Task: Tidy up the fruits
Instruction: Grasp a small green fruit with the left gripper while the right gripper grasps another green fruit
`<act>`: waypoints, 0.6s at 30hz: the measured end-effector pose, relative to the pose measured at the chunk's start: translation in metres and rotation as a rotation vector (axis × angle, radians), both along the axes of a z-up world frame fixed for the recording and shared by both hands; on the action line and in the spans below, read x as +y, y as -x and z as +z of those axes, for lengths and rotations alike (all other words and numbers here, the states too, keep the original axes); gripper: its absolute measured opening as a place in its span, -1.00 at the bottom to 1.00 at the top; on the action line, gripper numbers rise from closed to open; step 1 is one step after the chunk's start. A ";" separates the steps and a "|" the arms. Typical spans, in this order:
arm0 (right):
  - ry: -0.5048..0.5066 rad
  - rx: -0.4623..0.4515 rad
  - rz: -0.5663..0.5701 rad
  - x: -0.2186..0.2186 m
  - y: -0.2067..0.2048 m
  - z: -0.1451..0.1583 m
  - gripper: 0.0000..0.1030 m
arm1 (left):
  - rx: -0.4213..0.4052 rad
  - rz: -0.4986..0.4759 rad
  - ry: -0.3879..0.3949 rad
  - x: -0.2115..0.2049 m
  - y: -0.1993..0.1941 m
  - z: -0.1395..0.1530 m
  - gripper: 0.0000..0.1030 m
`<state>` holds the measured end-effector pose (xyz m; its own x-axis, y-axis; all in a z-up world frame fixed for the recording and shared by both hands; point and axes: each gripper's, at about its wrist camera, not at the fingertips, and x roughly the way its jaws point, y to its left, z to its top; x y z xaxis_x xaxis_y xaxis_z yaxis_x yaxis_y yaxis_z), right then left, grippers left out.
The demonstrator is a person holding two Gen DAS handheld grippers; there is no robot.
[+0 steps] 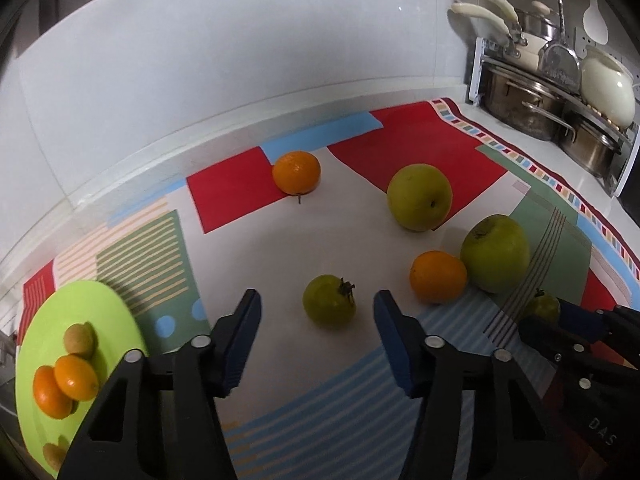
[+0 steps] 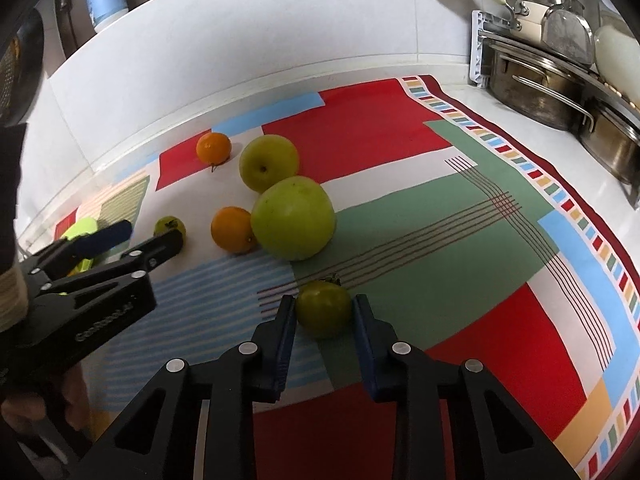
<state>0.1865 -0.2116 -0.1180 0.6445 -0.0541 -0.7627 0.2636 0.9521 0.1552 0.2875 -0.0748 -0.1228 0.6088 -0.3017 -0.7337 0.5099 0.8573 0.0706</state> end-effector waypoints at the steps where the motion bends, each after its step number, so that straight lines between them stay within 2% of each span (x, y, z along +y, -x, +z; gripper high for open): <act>1: -0.002 -0.002 0.001 -0.001 -0.001 0.000 -0.43 | 0.014 -0.005 0.001 -0.002 -0.003 -0.001 0.01; 7: -0.012 -0.008 0.010 -0.001 -0.007 0.000 -0.43 | 0.054 -0.019 0.007 -0.006 -0.010 -0.006 -0.44; 18: -0.030 -0.035 0.043 0.002 -0.005 0.005 -0.43 | 0.054 -0.017 0.026 0.004 0.006 0.005 -0.44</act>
